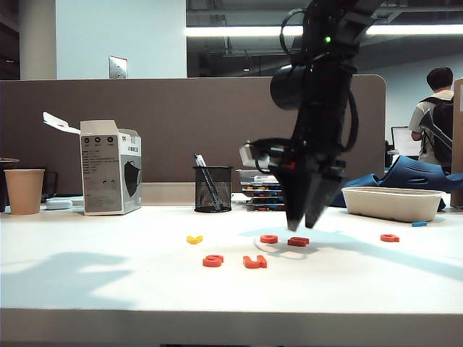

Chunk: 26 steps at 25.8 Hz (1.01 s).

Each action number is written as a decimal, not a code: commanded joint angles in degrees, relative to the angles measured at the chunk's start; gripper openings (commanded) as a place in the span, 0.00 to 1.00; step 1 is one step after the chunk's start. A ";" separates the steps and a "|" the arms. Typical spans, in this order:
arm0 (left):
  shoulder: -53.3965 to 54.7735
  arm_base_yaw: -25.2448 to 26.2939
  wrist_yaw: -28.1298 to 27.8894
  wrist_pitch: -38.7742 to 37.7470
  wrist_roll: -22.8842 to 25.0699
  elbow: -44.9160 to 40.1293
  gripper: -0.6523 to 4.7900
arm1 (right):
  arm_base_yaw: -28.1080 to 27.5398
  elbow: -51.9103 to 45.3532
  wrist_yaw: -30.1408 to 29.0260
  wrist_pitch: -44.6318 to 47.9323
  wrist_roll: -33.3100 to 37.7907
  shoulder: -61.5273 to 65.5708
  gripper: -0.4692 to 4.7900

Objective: Select the appropriate letters from the row of letter magnets placed on the table to arrange into the word "sun".

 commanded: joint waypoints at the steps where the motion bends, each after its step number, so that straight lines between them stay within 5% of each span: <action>1: -0.22 -0.09 0.02 0.26 0.44 0.17 0.11 | 0.33 -1.88 -0.09 1.49 -0.17 -0.20 0.49; 26: -0.22 -0.09 0.00 0.28 2.49 0.20 0.11 | 1.16 -1.84 2.45 3.69 -0.15 2.67 0.47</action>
